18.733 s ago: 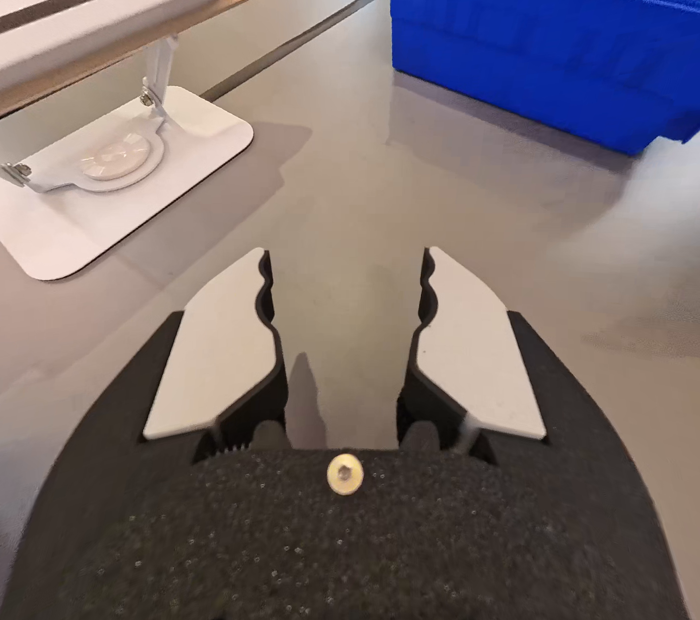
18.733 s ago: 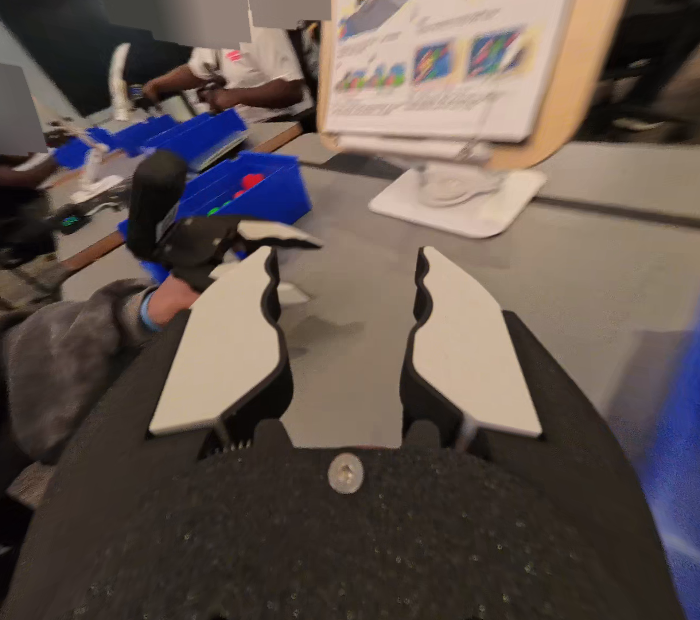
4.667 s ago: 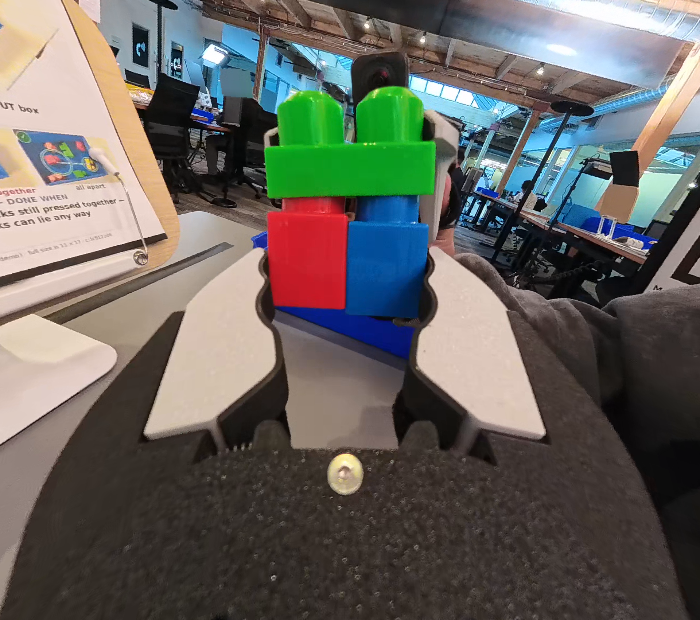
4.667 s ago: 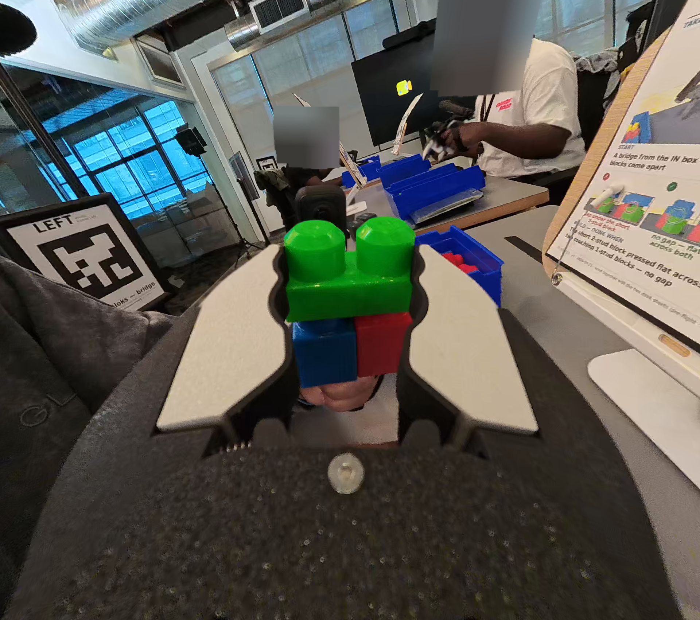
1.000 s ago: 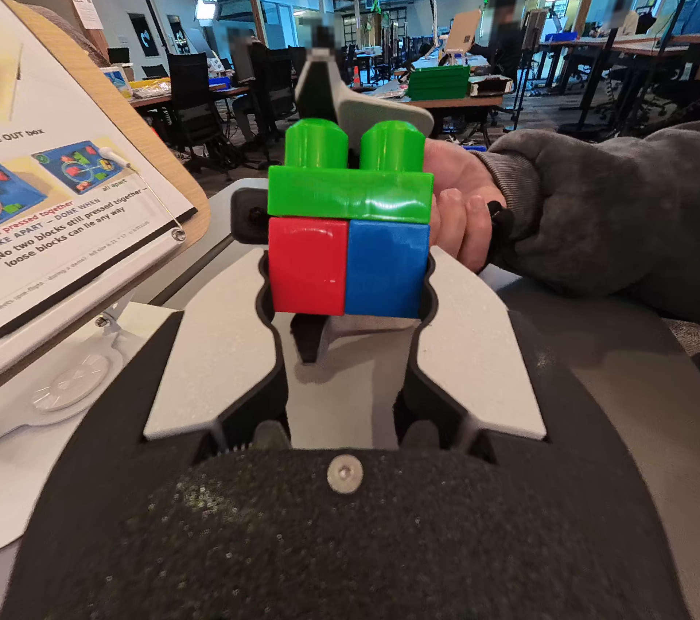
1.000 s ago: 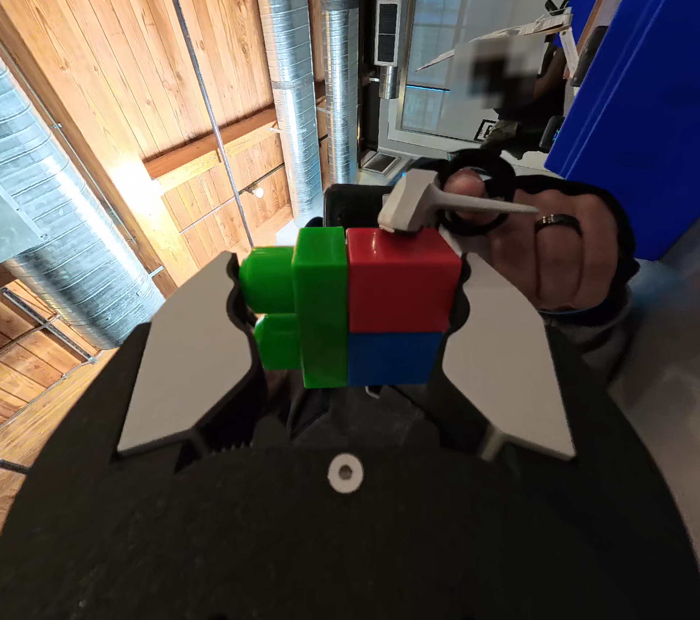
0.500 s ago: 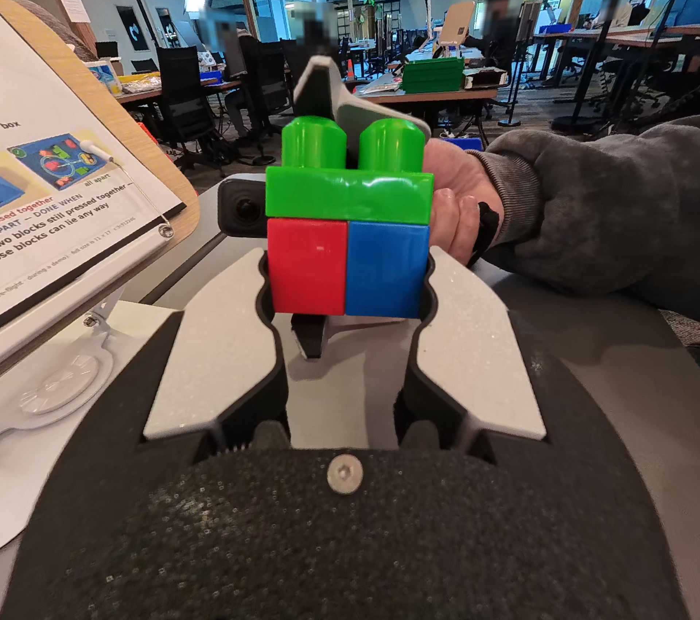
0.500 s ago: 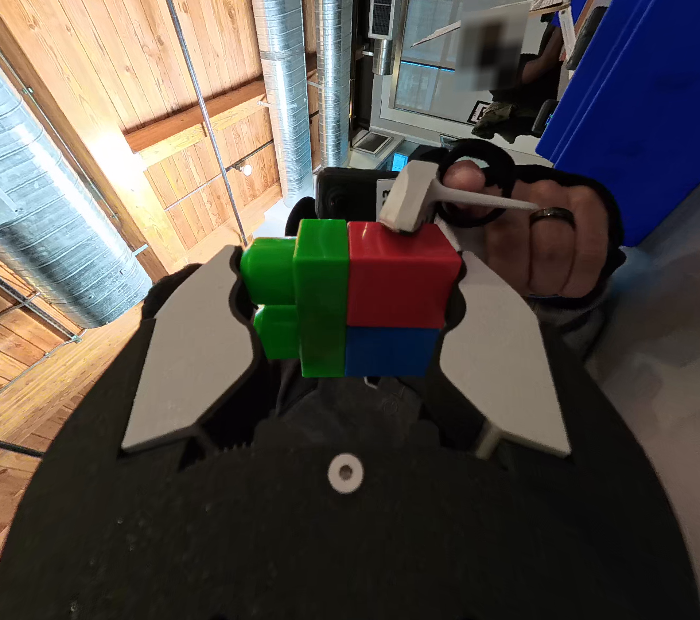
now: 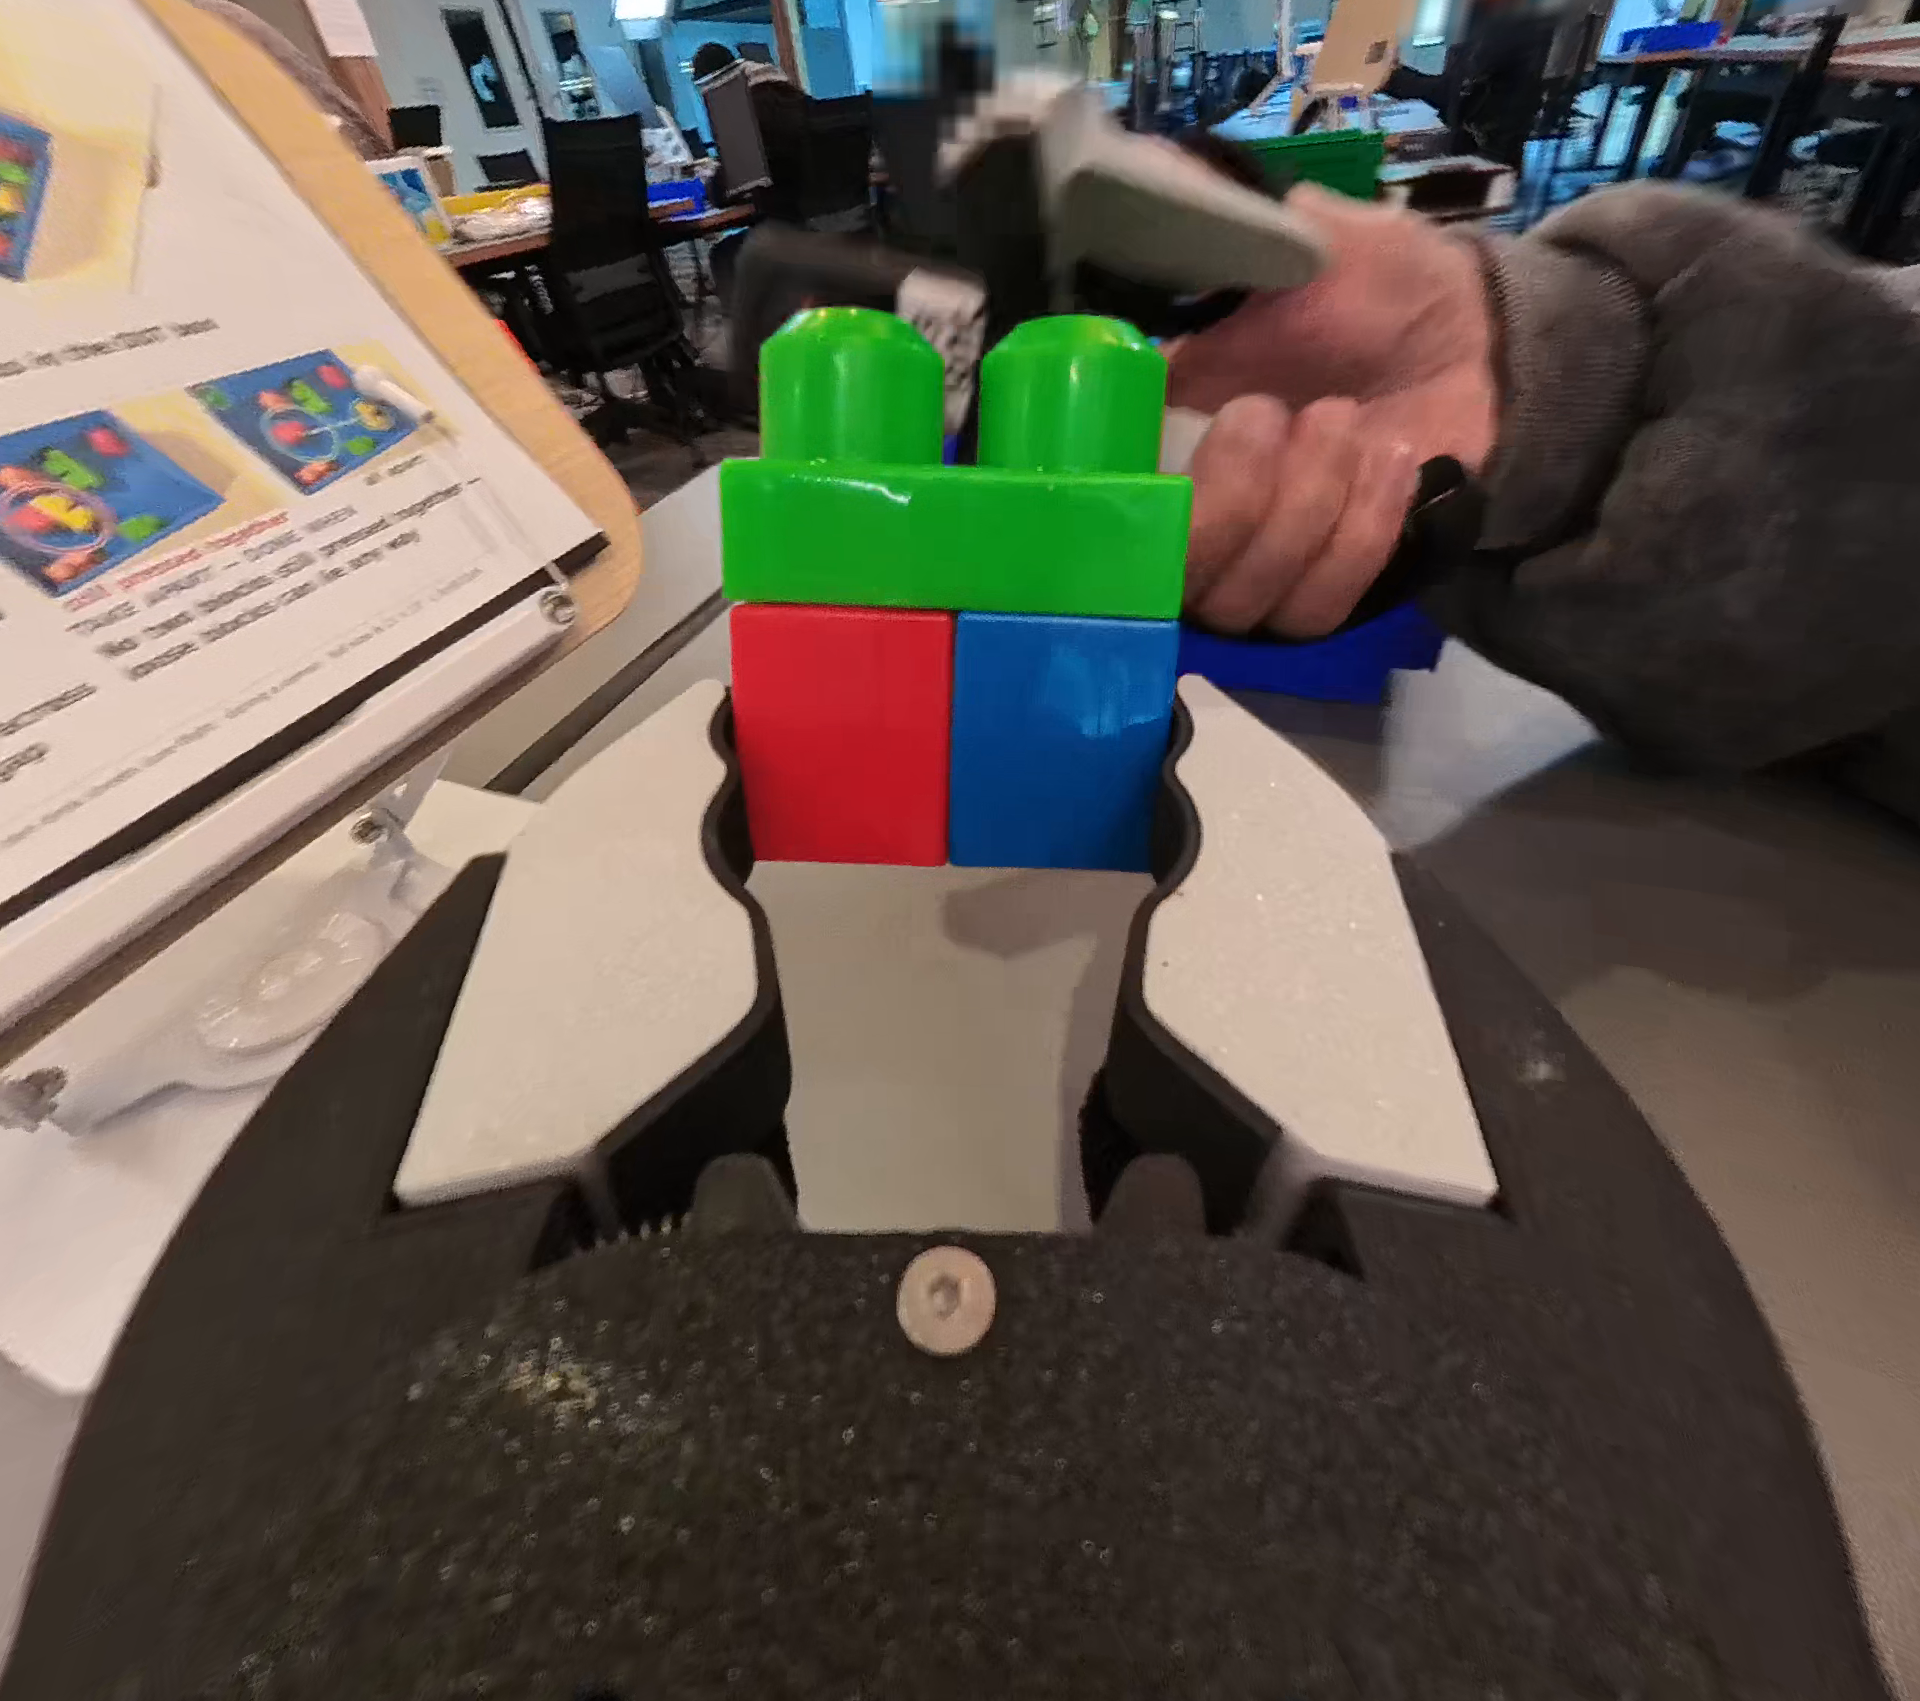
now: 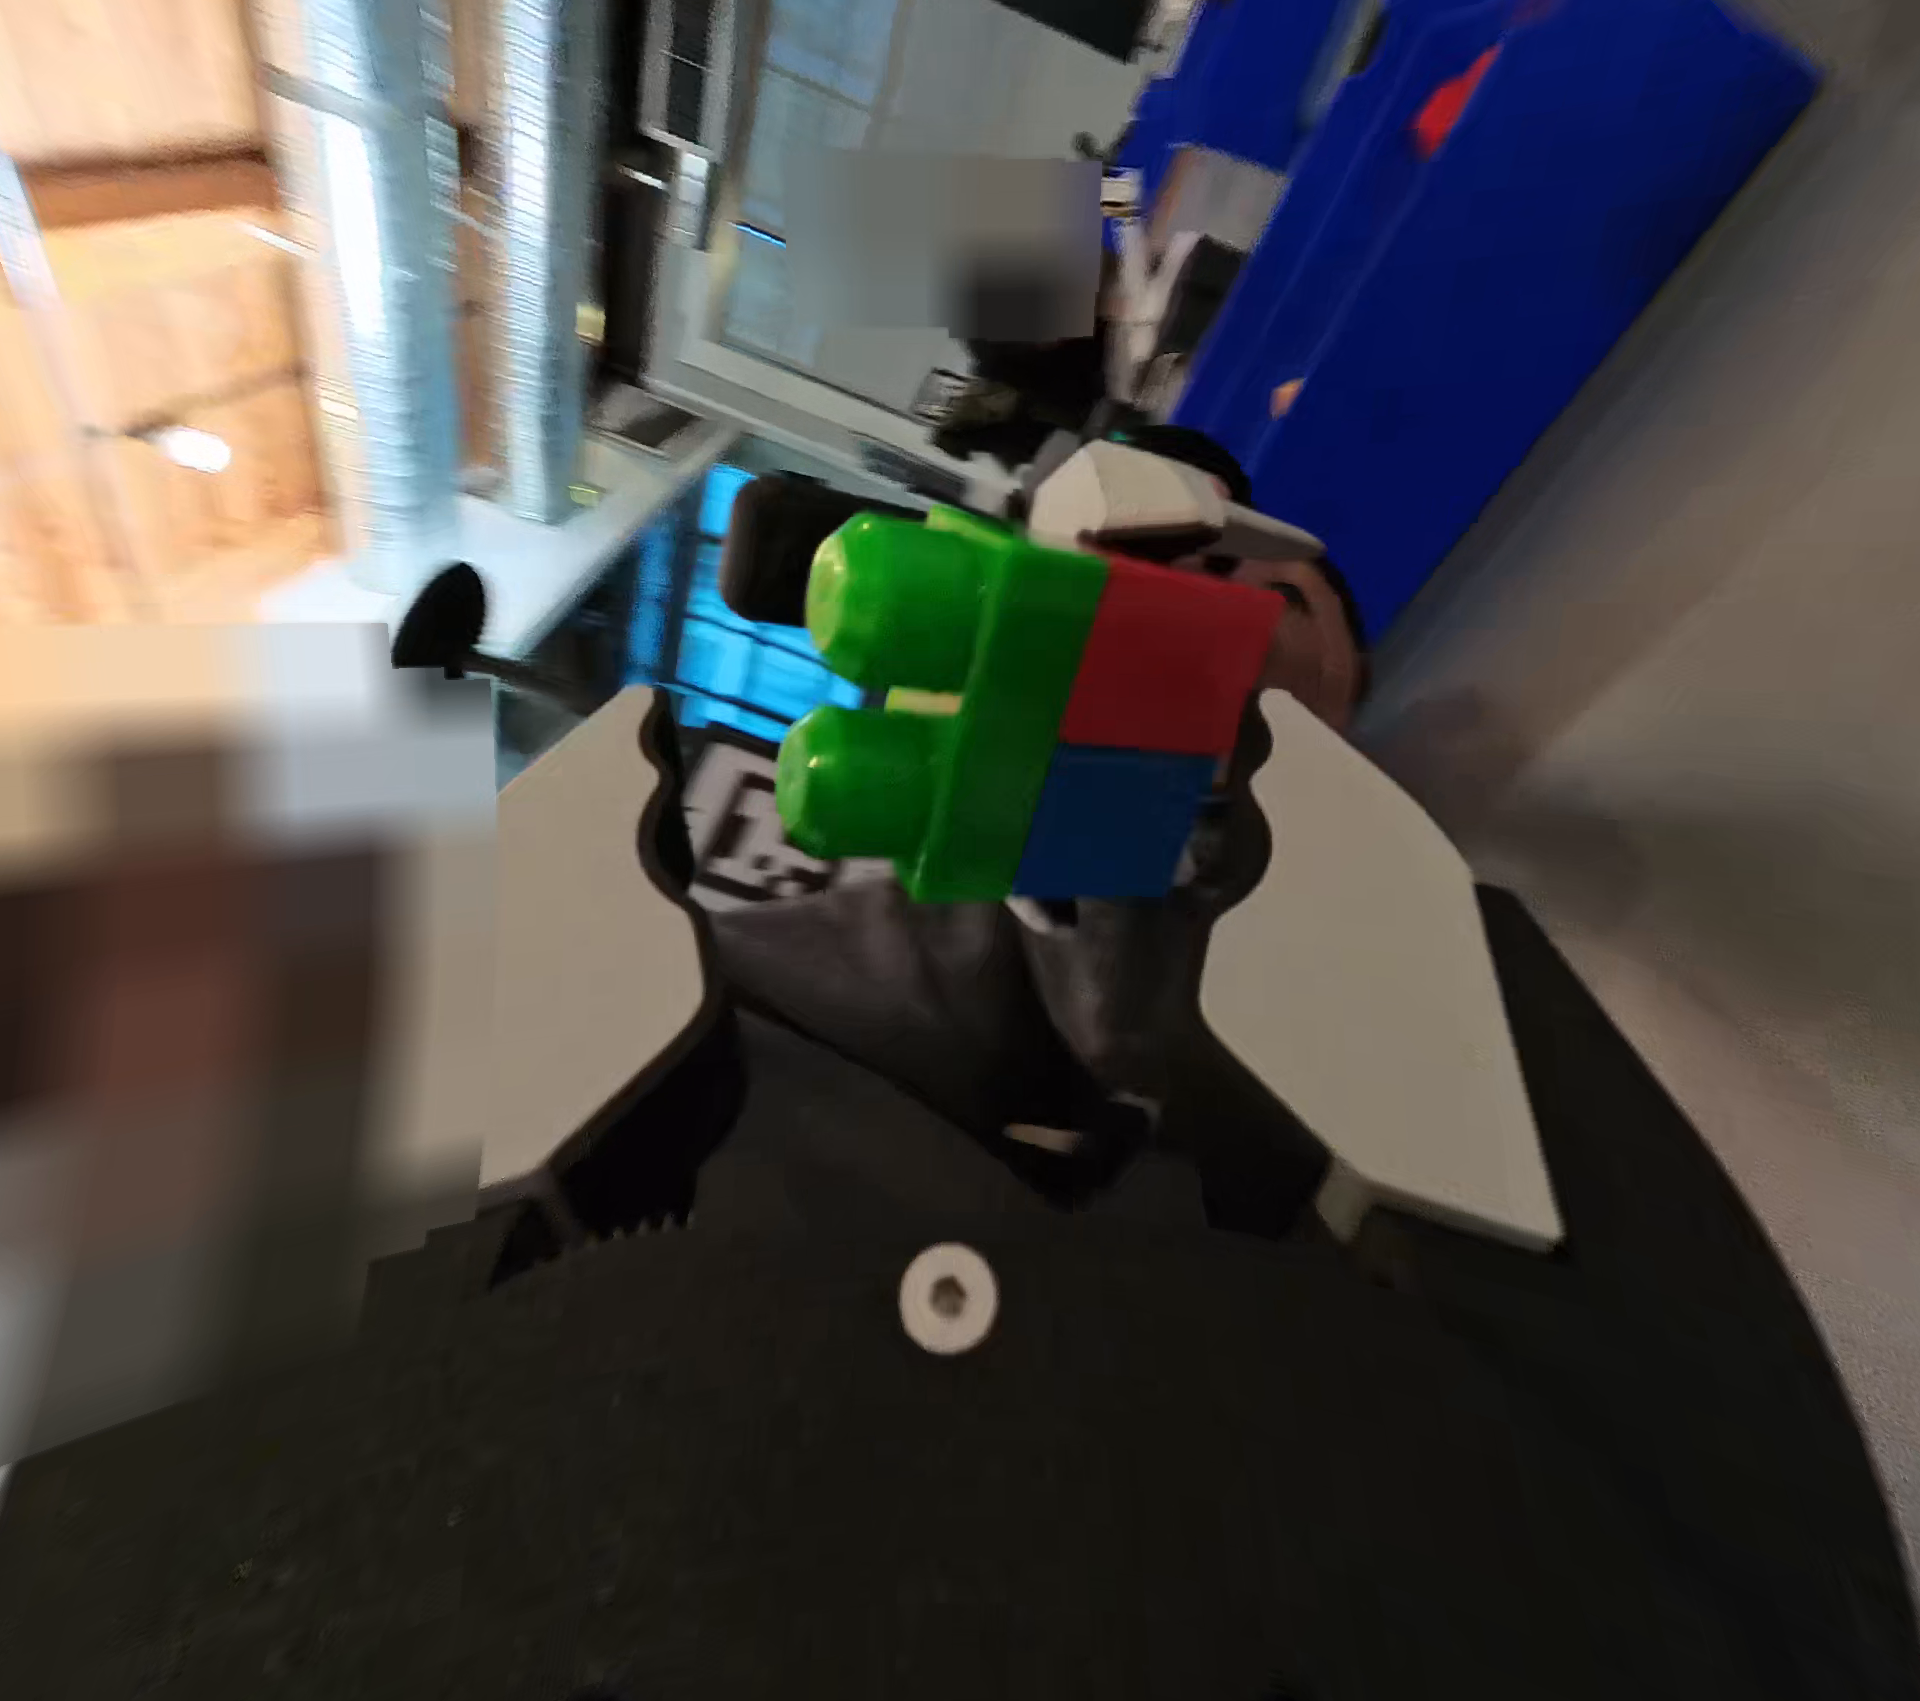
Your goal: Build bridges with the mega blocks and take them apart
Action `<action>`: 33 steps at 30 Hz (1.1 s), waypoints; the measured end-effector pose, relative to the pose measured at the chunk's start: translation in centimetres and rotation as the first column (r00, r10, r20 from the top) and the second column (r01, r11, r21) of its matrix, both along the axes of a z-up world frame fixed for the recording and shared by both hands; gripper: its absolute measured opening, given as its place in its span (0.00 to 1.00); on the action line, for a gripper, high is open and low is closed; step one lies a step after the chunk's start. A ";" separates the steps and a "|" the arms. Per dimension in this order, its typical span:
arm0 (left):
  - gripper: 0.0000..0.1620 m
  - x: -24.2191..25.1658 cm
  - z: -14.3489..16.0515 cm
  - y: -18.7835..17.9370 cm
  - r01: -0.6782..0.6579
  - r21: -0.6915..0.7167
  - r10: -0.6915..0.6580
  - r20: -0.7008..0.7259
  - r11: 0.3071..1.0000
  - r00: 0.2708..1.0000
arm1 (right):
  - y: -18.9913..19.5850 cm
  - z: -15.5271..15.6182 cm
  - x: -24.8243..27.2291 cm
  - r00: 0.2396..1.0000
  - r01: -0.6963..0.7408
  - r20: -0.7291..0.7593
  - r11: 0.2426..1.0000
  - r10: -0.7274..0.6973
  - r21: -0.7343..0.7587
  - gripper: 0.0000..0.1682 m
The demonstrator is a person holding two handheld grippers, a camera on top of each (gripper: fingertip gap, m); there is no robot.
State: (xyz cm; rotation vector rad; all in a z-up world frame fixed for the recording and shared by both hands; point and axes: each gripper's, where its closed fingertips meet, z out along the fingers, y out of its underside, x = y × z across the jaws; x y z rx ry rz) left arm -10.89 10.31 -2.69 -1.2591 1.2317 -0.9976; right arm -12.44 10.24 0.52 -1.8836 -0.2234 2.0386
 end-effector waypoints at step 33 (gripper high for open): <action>0.39 0.5 -8.1 4.5 -0.214 -0.466 0.150 -0.171 0.858 0.974 | -3.5 2.0 27.9 -0.010 0.387 0.777 0.714 -0.630 0.584 0.22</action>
